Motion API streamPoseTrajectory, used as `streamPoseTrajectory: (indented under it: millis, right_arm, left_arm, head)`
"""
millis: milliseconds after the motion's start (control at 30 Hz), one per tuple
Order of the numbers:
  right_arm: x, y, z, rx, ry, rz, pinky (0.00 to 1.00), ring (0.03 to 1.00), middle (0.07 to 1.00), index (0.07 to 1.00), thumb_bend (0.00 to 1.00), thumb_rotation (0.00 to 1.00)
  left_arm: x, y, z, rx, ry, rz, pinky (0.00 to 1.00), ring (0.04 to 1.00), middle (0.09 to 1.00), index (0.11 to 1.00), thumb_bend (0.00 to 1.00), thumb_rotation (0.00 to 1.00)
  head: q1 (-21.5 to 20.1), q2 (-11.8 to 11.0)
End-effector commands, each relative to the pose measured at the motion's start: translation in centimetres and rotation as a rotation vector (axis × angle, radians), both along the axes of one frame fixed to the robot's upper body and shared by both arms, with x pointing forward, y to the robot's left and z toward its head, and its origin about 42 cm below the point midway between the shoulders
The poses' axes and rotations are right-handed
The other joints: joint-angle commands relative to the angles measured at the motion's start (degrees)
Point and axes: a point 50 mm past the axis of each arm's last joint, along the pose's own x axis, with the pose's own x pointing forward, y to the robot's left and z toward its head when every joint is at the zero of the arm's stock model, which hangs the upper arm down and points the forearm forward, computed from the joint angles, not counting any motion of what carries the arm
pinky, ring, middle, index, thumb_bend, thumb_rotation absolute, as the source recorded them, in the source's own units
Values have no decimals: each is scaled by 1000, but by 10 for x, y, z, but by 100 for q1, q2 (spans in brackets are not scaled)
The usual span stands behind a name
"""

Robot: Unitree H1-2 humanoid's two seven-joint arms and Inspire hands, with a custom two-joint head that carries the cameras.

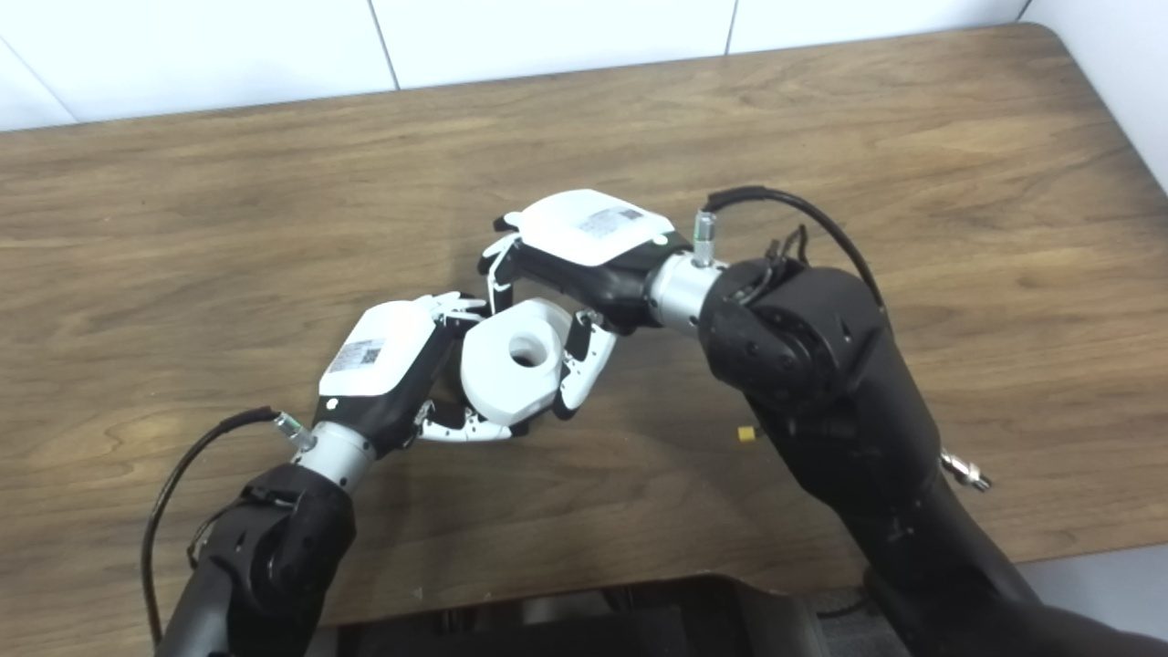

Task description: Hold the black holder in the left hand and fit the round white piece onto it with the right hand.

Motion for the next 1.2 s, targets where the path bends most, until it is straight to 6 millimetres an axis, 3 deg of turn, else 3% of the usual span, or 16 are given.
streamPoseTrajectory:
  millis: [0,733,1167]
  right_arm:
    - [4,4,15,5,-72,7,914,969,850,487,516,146]
    - [12,12,34,-117,-42,54,901,949,828,487,519,140]
    - [14,11,33,-128,-12,41,906,958,844,490,524,152]
  left_arm:
    - [-11,-5,-13,11,103,-40,889,892,824,489,516,58]
    - [-11,-11,-13,17,109,-50,902,896,830,490,516,58]
    - [-10,-13,-13,19,110,-54,899,896,831,490,516,57]
  head:
    - [-2,-1]
    - [34,-27]
    - [55,-33]
